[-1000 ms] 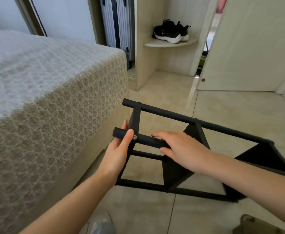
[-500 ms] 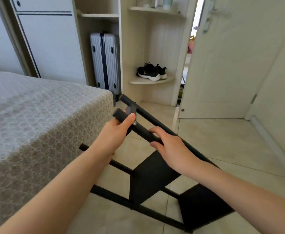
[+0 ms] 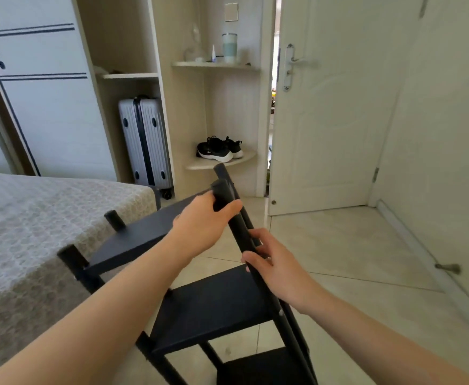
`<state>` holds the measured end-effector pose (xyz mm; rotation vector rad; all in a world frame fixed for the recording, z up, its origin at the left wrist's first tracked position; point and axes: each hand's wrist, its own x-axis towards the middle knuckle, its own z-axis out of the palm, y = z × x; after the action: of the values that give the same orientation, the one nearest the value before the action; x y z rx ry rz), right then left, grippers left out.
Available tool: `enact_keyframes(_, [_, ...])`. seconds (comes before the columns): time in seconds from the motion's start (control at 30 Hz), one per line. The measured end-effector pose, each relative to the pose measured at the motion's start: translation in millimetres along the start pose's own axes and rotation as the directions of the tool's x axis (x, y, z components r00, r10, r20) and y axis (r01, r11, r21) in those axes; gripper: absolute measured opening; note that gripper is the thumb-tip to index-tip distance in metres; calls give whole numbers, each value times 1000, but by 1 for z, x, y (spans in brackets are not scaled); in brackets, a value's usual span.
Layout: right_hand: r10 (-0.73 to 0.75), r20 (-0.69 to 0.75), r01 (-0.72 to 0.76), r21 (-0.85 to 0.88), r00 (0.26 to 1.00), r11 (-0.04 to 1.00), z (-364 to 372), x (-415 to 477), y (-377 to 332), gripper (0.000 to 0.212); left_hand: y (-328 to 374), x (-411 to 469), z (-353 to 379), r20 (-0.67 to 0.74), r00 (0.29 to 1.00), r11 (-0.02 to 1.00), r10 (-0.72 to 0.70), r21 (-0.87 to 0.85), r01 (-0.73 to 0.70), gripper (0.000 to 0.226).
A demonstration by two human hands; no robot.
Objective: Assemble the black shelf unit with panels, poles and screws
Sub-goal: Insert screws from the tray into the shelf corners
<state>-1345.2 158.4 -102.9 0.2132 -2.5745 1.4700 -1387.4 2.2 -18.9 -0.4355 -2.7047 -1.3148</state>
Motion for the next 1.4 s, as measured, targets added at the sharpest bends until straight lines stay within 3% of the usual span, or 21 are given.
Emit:
enact_keyframes(0.1, [37, -41, -34, 76, 998, 997, -14, -13, 12, 34, 2, -12, 13, 59, 987, 988, 148, 46, -151, 19])
enact_keyframes(0.2, [52, -52, -46, 102, 997, 994, -24, -22, 21, 32, -3, -24, 25, 68, 957, 946, 282, 149, -289, 41])
enact_keyframes(0.33, [67, -74, -58, 114, 995, 992, -32, -35, 35, 33, -8, -33, 38, 13, 924, 869, 382, 333, -365, 64])
enact_keyframes(0.57, [102, -239, -77, 112, 966, 991, -32, -52, 54, 36, -8, -50, 69, -164, 835, 819, 525, 362, -445, 53])
enact_keyframes(0.73, [73, -478, -124, -78, 875, 989, -47, -56, 64, 34, 8, -49, 96, -109, 796, 753, 596, 419, -507, 53])
enact_keyframes(0.9, [138, -524, -196, -57, 840, 979, -63, -72, 86, 34, 14, -47, 119, -23, 714, 632, 700, 486, -604, 52])
enact_keyframes(1.13, [160, -544, -209, -29, 824, 977, -80, -96, 108, 28, 17, -51, 147, 10, 620, 539, 784, 484, -689, 52])
enact_keyframes(1.4, [203, -536, -226, 23, 819, 974, -88, -101, 119, 28, 12, -63, 148, -3, 584, 518, 811, 466, -717, 52])
